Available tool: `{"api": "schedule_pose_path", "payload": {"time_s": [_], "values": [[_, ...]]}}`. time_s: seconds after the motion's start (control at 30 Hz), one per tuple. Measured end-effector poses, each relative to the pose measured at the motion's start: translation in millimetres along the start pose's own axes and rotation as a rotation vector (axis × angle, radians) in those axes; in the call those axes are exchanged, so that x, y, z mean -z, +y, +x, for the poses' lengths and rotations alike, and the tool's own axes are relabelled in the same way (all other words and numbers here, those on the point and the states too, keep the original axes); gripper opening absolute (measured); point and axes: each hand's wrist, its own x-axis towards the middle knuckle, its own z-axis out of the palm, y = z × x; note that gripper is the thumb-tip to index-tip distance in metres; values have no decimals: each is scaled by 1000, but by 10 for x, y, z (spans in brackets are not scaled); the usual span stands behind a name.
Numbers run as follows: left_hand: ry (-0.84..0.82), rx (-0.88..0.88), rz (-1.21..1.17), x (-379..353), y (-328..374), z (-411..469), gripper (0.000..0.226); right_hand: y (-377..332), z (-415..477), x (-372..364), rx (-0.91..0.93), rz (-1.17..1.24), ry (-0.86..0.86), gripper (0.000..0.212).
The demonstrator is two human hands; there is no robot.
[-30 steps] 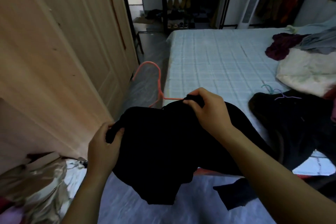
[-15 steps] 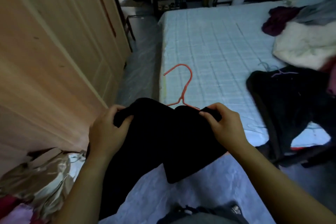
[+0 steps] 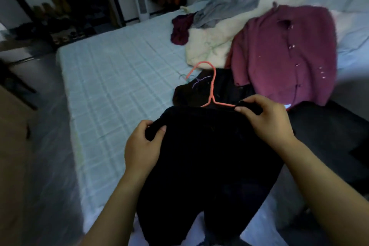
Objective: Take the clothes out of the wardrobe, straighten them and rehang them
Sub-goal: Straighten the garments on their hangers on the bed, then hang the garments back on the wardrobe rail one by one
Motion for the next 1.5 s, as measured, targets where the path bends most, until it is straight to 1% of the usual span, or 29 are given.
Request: {"api": "schedule_pose_path", "payload": {"time_s": [0.2,0.27,0.33,0.5,0.63,0.77,0.83,0.9,1.03,1.13,1.2,1.3,1.4,1.5], "values": [[6,20,-150,-1185,765,751,19,757,1287,663,80,-84,56,19],[21,39,-182,-1451,968,1008,18,904,1730,792,127,-88,39,19],[47,47,-197,-1631,1095,1262,17,1039,2161,802,165,-86,-16,18],[106,81,-177,-1895,1078,2004,12,1462,3102,328,218,-59,-151,19],[162,127,-87,-2159,923,2711,10,1784,3821,-239,242,-56,-245,19],[185,240,87,-2420,700,3373,18,2080,4483,-783,231,-87,-351,22],[189,278,241,-2552,593,3665,28,2296,4752,-963,222,-138,-398,28],[163,282,339,-2696,540,3894,40,2525,4926,-1034,179,-160,-425,37],[56,156,418,-3098,666,4146,49,2990,5019,-932,133,-186,-469,43],[-38,18,475,-3543,893,4288,49,3365,4991,-687,82,-246,-479,46],[-117,-73,494,-3900,1052,4426,53,3655,5002,-489,52,-287,-488,51],[-218,-161,511,-4534,1369,4687,62,4177,5181,-132,-3,-331,-483,53],[-313,-250,458,-5295,1820,5007,65,4726,5571,281,-33,-365,-457,54],[-355,-348,431,-6120,2315,5325,62,5266,6065,721,-48,-380,-401,54]]}}
